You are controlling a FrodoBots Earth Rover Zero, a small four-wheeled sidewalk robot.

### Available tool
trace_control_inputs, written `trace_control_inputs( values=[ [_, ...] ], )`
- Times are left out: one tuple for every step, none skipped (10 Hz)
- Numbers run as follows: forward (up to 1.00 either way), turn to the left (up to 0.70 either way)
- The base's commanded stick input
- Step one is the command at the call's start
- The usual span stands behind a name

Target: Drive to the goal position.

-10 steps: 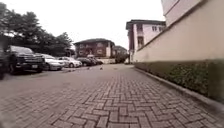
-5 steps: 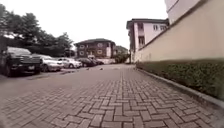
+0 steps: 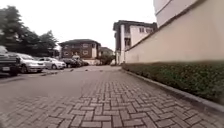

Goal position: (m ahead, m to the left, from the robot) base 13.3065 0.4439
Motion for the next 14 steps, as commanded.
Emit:
trace_control_inputs(
  values=[
    [0.7,0.0],
    [0.7,0.0],
    [0.7,0.0],
    [0.7,0.0],
    [0.7,0.0],
    [0.7,0.0],
    [0.7,0.0],
    [0.7,0.0],
    [0.7,0.0],
    [0.7,0.0],
    [0.7,0.0],
    [0.7,0.0],
    [0.7,0.0],
    [0.7,0.0]
  ],
)
